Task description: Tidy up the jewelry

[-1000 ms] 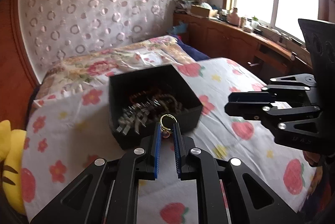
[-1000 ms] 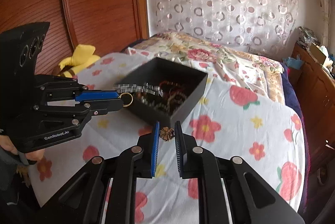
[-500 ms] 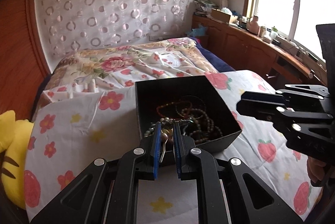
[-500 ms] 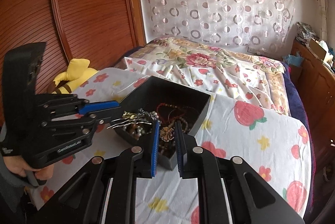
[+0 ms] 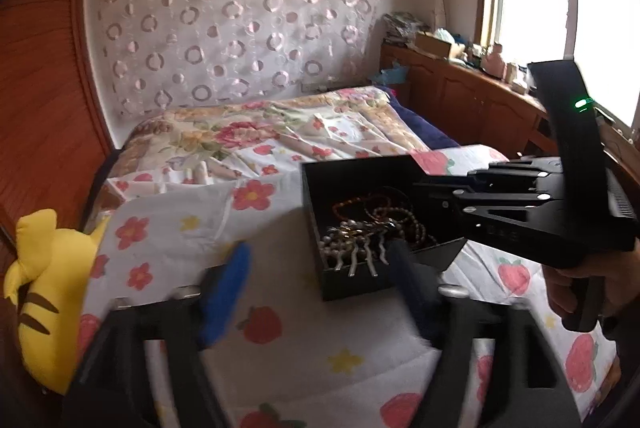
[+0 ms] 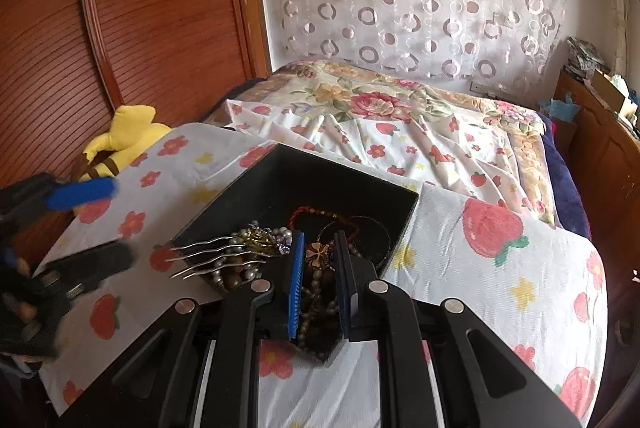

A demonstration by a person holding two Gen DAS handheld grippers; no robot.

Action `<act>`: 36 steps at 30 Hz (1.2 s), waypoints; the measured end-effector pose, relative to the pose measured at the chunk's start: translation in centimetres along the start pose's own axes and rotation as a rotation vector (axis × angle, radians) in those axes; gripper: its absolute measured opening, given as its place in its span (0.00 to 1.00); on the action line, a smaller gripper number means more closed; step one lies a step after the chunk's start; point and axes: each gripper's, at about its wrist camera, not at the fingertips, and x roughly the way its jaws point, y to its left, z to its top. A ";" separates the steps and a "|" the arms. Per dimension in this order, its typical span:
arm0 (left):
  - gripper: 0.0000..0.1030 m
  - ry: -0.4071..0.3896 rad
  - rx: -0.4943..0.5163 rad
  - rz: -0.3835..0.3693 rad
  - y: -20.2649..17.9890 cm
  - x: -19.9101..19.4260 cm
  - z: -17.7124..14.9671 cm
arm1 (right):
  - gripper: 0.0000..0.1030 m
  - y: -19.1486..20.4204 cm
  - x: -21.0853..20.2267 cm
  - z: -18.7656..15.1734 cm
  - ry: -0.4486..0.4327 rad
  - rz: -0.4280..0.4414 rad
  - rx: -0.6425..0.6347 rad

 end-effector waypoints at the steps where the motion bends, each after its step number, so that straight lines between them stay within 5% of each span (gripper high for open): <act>1: 0.77 -0.011 -0.004 0.007 0.2 -0.4 -0.1 | 0.17 0.0 0.3 0.1 0.002 -0.007 0.002; 2: 0.78 -0.014 -0.007 0.012 0.4 -0.7 -0.1 | 0.17 -0.1 0.5 0.1 0.004 -0.016 0.004; 7: 0.92 -0.056 -0.029 0.046 1.3 -2.5 -0.7 | 0.55 0.0 -0.2 -0.1 -0.025 -0.033 0.016; 12: 0.93 -0.083 -0.052 0.062 1.2 -4.3 -1.7 | 0.59 0.5 -3.3 -0.9 -0.079 -0.061 0.020; 21: 0.93 -0.135 -0.100 0.069 -0.5 -8.4 -4.4 | 0.93 2.8 -11.5 -6.3 -0.194 -0.160 0.020; 36: 0.93 -0.124 -0.070 0.092 -4.8 -13.2 -8.3 | 0.98 5.3 -19.4 -14.6 -0.288 -0.216 0.155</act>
